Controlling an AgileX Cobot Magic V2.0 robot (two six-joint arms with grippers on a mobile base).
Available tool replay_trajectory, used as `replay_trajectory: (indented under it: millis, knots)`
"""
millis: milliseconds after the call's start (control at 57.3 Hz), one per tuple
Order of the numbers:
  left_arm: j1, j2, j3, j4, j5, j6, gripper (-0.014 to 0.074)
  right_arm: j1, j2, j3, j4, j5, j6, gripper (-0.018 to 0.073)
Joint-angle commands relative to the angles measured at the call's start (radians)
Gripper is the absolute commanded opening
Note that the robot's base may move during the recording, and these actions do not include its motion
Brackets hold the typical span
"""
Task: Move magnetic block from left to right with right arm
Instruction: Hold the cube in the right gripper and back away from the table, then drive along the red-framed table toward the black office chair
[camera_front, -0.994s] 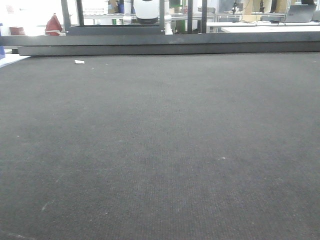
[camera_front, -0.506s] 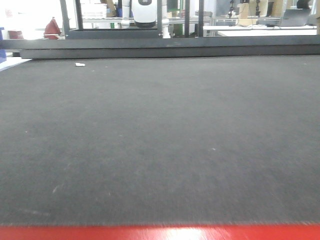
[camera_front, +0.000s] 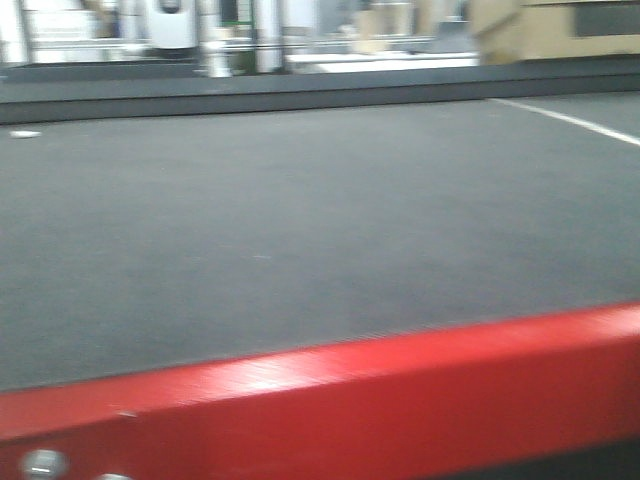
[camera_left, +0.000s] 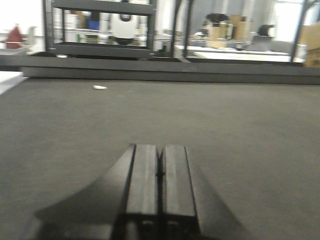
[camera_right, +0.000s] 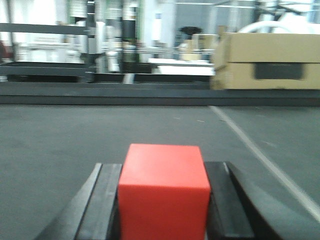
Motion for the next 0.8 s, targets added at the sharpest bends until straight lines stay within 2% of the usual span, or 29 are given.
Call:
replay_trajectory:
  millis: [0, 785]
  knots:
    - [0.000, -0.012, 0.008, -0.005, -0.086, 0.000, -0.0126, -0.005, 0.008, -0.028, 0.000, -0.091, -0.006, 0.0223]
    - [0.000, -0.012, 0.008, -0.005, -0.086, 0.000, -0.0126, -0.005, 0.008, -0.028, 0.000, -0.091, -0.006, 0.0223]
